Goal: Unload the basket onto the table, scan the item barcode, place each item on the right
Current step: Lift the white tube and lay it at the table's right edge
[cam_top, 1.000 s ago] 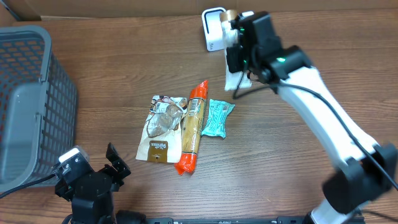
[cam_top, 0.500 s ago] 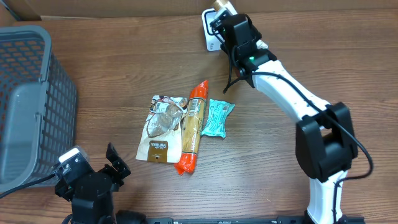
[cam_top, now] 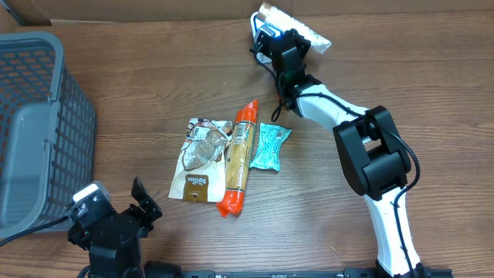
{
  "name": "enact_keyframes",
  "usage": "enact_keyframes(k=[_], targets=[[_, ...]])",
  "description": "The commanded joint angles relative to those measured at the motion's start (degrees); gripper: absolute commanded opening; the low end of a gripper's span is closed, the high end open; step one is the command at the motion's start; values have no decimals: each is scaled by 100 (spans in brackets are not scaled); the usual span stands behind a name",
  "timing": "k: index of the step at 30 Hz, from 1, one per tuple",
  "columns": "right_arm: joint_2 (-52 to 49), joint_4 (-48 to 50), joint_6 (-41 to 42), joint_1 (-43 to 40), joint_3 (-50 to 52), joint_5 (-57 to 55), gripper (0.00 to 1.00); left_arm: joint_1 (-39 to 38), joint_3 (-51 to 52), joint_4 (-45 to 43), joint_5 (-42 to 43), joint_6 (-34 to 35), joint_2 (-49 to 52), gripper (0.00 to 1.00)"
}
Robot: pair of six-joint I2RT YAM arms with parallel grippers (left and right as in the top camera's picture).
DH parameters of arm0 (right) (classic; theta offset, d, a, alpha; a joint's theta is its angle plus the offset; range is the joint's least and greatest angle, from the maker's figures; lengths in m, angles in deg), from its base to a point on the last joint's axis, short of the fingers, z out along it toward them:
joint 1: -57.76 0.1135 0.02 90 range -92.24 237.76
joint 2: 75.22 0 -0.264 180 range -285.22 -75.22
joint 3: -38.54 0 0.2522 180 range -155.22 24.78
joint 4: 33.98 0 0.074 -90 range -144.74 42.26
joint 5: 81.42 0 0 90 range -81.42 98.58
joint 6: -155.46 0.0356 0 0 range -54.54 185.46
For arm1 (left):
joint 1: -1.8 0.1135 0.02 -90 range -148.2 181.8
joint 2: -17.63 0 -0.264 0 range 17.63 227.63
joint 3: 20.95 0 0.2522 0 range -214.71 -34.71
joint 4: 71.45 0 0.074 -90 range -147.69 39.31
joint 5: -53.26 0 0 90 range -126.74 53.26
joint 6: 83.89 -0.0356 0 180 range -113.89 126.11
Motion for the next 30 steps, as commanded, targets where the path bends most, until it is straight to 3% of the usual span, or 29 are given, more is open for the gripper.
enact_keyframes(k=[1,21,30], targets=[[127,341,-352,7,-197,-223,3,-24,15,4,-118,79,-15,100],[407,706,-175,470,-201,-498,4,-24,15,17,-118,79,-15,100],[2238,-2048,1836,514,-201,304,4,-24,15,20,-118,79,-15,100]])
